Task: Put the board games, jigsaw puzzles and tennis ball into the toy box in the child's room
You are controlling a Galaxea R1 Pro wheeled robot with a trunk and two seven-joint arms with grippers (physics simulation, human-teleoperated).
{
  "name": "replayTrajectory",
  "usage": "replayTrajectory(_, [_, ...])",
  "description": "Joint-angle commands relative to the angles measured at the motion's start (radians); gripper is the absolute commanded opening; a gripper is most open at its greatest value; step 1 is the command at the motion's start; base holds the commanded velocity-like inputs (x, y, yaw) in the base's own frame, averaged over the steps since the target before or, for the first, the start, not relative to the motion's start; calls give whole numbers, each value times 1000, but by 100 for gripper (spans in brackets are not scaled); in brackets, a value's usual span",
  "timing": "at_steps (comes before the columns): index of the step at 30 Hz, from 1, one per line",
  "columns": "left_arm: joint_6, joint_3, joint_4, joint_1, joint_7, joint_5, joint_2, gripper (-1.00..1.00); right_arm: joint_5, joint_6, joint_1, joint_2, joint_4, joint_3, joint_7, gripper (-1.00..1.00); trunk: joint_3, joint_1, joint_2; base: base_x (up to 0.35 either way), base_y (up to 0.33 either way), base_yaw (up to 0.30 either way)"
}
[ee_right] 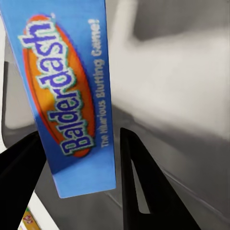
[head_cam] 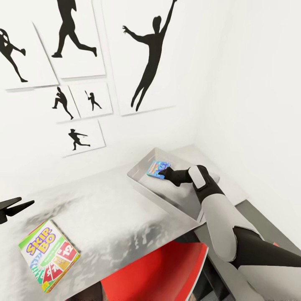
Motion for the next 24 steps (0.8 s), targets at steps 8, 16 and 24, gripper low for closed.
replayTrajectory(8, [11, 0, 0, -1, -4, -1, 0, 100, 0, 4, -4, 1, -2, -6, -1, -100, -15, 1, -2, 0, 0, 0])
replayTrajectory(16, [11, 0, 0, -1, -4, -3, 0, 100, 0, 4, -4, 1, -17, -4, -1, -100, -28, 1, -2, 0, 0, 0])
replayTrajectory(24, [11, 0, 0, -1, -4, -1, 0, 100, 0, 5, -6, 1, -21, -3, -1, -100, -42, 1, -2, 0, 0, 0])
